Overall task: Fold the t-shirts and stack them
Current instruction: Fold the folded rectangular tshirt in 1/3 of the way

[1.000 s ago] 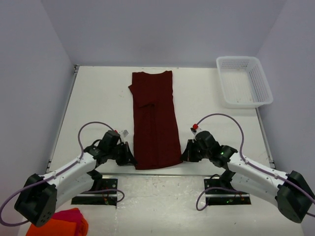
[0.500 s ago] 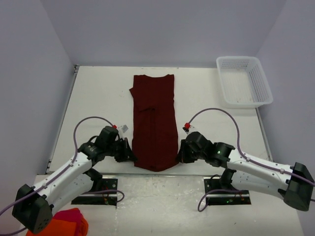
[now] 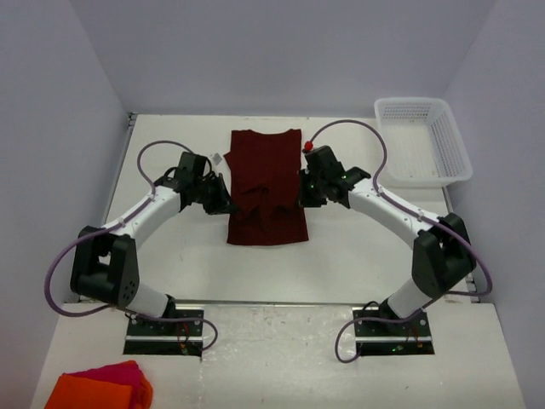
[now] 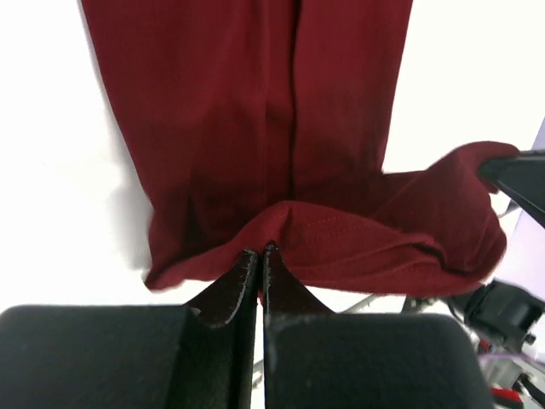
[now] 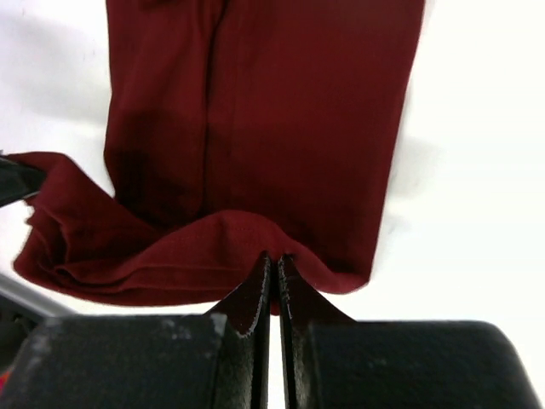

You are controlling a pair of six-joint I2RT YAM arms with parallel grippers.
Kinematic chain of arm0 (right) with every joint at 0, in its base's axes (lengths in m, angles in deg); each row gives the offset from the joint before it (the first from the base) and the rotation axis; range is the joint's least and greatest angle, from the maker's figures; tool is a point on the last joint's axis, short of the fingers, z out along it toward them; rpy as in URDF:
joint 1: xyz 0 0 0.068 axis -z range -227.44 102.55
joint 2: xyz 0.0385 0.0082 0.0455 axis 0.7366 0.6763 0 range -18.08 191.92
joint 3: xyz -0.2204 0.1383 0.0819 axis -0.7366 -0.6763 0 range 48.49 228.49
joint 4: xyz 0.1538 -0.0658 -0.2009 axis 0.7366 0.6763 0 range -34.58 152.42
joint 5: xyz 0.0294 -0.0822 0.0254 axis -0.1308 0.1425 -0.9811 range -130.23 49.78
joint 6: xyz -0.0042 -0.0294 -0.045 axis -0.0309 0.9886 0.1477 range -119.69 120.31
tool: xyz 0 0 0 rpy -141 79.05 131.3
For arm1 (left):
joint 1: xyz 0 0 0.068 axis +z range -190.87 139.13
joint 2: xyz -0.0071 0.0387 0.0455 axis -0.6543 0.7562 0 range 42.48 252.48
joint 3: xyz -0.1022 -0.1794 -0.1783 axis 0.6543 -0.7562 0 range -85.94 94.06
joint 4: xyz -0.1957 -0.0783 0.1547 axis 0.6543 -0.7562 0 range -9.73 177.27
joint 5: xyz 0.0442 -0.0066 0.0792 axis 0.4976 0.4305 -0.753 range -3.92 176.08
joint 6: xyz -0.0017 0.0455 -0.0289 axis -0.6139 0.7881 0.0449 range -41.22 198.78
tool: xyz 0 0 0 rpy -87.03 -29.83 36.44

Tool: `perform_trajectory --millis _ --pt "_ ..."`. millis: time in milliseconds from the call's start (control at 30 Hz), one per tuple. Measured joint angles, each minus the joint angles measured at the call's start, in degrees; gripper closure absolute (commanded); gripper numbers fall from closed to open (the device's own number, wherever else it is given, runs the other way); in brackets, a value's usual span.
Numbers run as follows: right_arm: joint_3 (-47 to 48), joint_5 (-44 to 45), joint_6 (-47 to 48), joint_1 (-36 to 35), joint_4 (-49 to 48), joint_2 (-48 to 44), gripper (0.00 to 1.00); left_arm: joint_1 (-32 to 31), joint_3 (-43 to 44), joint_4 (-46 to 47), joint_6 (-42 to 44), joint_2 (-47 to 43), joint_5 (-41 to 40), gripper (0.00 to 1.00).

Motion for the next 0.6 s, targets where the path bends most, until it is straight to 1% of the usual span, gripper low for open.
perform_trajectory --millis 133,300,467,600 --pt "6.6 -2.6 3.1 4.1 0.8 7.1 1.0 2.5 7.3 -0.1 2.6 5.9 -0.1 1.0" --pt "12.5 -4.6 5.5 6.2 2.5 13.8 1.0 4.1 13.5 -0.6 4.5 13.8 -0.7 1.0" --pt "16.7 -6.6 7.2 7.2 4.0 18.6 1.0 4.3 17.8 -1.1 5.4 20.2 -0.9 1.0" --pt "19.6 -6.8 7.9 8.0 5.0 21.4 1.0 4.3 20.2 -1.2 5.4 23.4 -0.9 1.0"
